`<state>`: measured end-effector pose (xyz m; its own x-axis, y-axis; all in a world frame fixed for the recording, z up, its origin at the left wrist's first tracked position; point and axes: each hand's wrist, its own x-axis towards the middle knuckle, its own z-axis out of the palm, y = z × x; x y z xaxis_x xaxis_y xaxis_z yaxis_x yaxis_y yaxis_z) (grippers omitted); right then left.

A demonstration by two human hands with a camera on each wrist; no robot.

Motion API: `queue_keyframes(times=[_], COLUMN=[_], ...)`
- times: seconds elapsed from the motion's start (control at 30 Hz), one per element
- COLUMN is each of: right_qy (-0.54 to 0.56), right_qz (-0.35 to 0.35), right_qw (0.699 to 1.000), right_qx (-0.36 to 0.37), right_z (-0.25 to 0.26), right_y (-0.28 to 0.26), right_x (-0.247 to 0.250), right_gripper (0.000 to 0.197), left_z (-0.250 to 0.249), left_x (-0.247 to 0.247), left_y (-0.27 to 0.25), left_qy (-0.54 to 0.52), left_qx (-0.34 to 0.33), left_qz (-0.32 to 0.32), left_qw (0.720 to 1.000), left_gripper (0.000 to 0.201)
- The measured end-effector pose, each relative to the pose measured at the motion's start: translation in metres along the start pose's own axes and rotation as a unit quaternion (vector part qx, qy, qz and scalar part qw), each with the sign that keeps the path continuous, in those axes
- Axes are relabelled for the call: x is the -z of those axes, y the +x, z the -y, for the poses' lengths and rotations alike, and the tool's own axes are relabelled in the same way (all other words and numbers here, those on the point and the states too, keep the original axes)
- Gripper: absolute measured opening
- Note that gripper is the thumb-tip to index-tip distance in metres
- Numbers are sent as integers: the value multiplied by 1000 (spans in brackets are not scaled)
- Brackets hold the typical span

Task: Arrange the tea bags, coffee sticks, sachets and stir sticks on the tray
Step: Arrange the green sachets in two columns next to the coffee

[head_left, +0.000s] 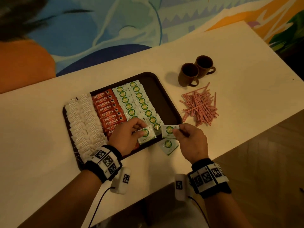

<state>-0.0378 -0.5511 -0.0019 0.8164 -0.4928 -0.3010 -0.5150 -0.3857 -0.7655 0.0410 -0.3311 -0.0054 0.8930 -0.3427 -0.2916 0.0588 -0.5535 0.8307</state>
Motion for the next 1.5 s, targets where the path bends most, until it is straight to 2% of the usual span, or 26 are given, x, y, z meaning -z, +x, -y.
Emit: queue_keyframes(times=[0.27,0.33,0.47,0.67,1.17,1.5], right_qy=[-14,0,26,19,-43,-110], right_qz=[61,72,94,121,197,168], right_qw=[998,997,995,992,979,979], right_qx=[22,15,-6,-9,-4,23], right_z=[20,24,33,43,55,51], right_y=[40,51,71,98,140,144], right_x=[-16,-20,-26,-41,-67,-71], right_gripper=[8,7,17,17,15,24], left_z=[9,10,14,24,24,33], left_x=[19,22,28,38,32,24], left_y=[13,16,23,34,75,80], left_qy=[-21,-22,-37,-44,-31,39], left_qx=[16,25,40,76,99,59], left_qz=[-59,-74,-101,-127,-110,-134], left_qw=[998,997,993,988,988,988], left_gripper=[27,24,21,20,18,16])
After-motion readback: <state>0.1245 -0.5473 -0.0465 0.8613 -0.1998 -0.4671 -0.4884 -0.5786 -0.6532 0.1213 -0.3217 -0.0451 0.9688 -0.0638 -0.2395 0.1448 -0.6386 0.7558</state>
